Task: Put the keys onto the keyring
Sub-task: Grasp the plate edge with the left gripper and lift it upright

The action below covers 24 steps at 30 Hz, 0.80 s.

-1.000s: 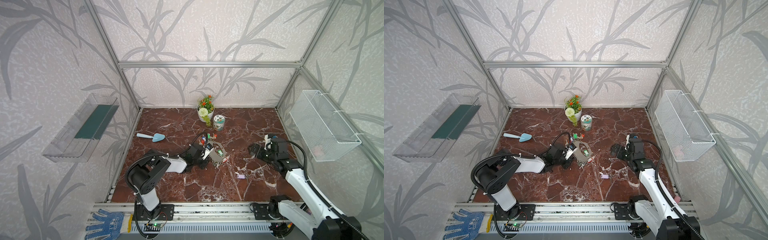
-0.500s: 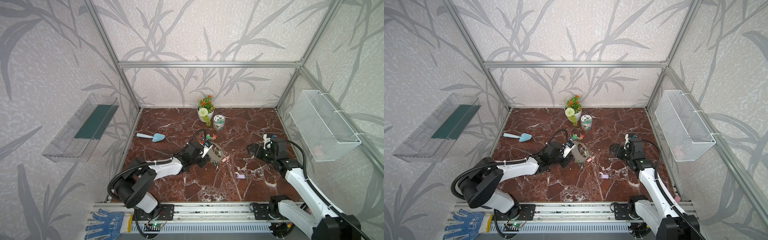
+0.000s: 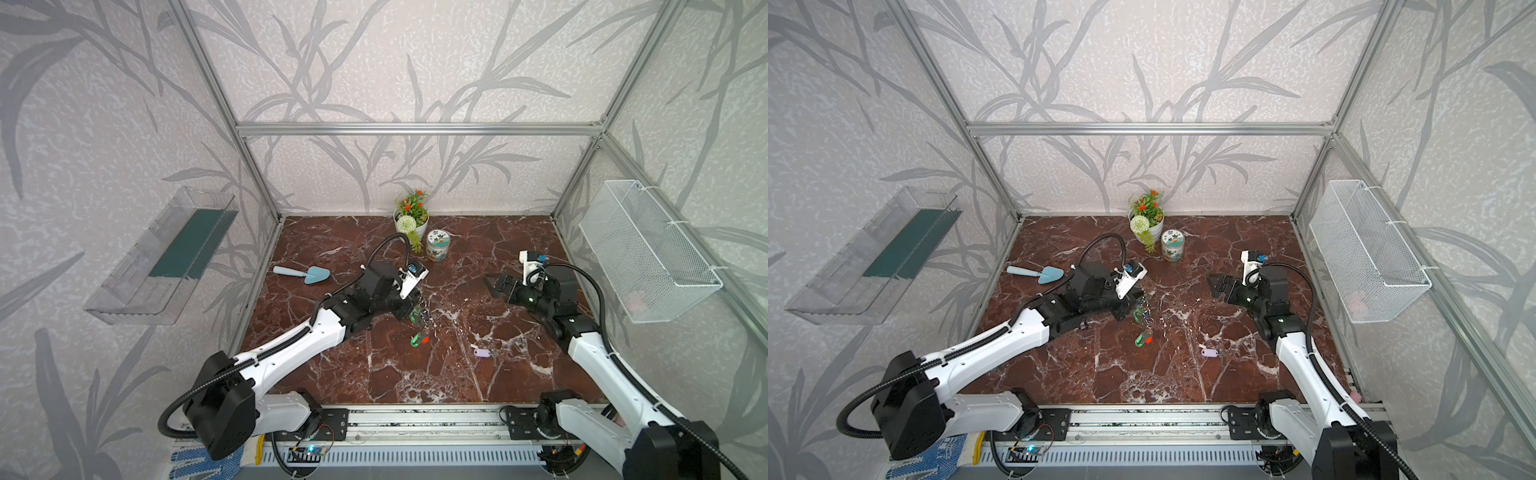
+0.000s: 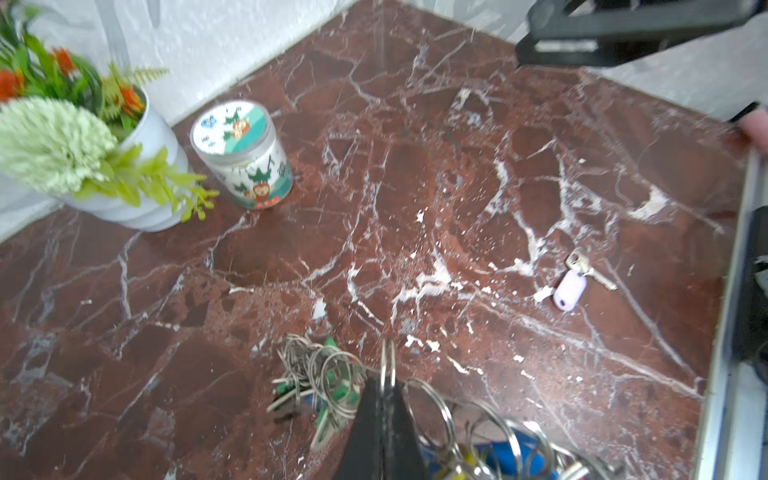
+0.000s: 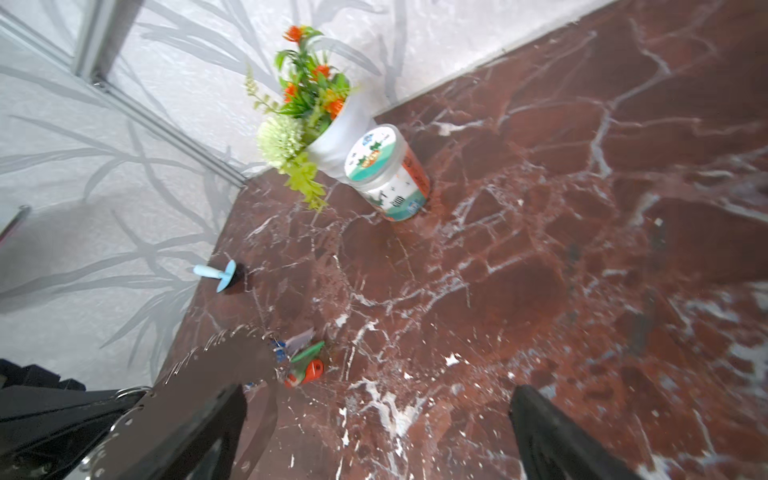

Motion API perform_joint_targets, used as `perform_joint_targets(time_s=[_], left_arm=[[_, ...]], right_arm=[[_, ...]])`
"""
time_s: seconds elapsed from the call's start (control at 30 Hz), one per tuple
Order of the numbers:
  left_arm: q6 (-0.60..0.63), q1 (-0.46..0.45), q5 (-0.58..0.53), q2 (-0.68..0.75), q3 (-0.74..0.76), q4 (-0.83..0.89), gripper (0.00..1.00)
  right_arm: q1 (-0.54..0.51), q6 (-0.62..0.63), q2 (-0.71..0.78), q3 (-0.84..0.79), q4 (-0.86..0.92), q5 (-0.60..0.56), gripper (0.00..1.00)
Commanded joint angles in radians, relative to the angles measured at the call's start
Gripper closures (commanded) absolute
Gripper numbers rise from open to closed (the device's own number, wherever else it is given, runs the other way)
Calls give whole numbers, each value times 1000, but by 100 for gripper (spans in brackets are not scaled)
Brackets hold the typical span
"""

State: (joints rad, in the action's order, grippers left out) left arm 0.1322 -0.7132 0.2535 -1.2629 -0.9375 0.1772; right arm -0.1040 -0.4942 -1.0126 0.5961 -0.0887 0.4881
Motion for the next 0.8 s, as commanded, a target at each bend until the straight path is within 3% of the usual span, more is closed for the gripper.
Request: perform_joint_targets(time_s=[0.0,0.17,0.33,0.53,0.77], left_arm=[[29,3,110,48,-83,100,100],[-11,31,193,54,-154,123,100],[-42,69,343,27,-226,113,100],[-108,120,541,-36,-289,101,100],[-116,142,630,-78,-313,89,100]], right_arm=[[-4,-10,-27,35,-258,183,1],[-28,-44,-78,76,-411,351,7],[-101,-18,-102,119,-412,438,15],[-183,26,-156,173,-380,477,25],[-239,32,-214,218,-381,517,37]])
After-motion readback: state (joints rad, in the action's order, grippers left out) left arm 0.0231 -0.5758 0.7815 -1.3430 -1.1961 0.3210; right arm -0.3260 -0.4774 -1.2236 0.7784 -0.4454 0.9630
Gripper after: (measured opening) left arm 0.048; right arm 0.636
